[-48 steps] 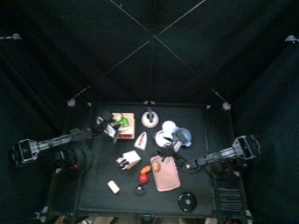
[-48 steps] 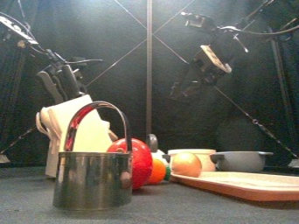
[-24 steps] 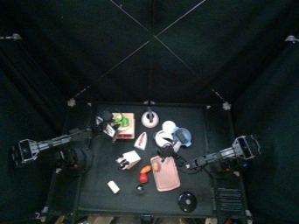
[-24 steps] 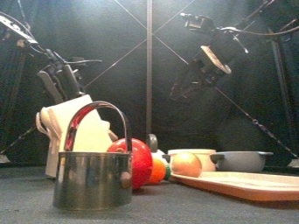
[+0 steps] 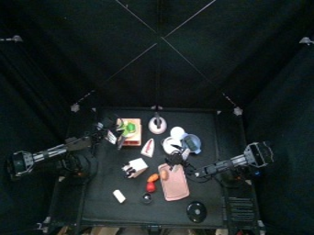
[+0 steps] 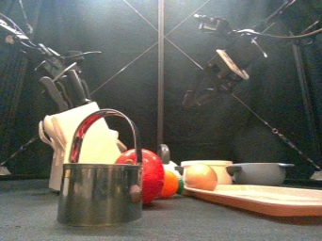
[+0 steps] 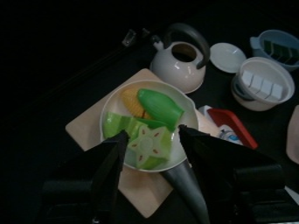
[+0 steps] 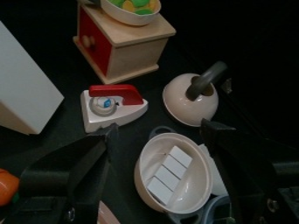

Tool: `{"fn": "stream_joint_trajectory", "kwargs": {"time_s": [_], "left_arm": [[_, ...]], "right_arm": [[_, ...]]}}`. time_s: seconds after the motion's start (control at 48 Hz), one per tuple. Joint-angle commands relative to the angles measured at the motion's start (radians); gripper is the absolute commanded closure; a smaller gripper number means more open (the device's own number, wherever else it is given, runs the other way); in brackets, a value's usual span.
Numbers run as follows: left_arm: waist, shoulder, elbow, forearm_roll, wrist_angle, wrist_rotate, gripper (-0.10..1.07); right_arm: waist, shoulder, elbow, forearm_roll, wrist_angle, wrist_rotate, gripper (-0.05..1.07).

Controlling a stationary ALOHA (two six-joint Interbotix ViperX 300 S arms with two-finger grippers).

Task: Place starfruit top in pan

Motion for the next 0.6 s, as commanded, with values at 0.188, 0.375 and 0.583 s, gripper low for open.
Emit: {"fn": "stream_joint_trajectory", "kwargs": {"time_s": [0.188, 0.375, 0.583], "left_arm": [[0.0, 0.002, -0.005, -0.023, -0.071, -0.002, 0.11], [-0.008, 0.0, 0.008, -0.043, -0.095, 0.0, 0.11], [-0.04, -0.005, 0.009, -0.044, -0.153, 0.003, 0.11]], "right_arm": [[-0.005, -0.015, -0.011, -0.002, 0.003, 0.002, -0.02], [-0.005, -0.015, -0.018, 0.005, -0.006, 0.002, -0.02], [0.003, -0.017, -0.037, 0.094, -0.017, 0.002, -0.02]]}}
